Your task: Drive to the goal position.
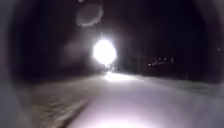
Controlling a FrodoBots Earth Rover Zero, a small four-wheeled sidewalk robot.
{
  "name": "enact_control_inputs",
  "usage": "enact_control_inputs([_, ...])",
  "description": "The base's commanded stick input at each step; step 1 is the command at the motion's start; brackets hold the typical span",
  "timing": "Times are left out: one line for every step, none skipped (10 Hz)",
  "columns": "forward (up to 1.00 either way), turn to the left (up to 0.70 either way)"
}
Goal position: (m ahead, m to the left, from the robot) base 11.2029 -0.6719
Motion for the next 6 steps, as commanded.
enact_control_inputs([1.0,0.0])
enact_control_inputs([1.0,0.0])
enact_control_inputs([1.0,0.0])
enact_control_inputs([1.0,0.0])
enact_control_inputs([1.0,0.0])
enact_control_inputs([1.0,0.0])
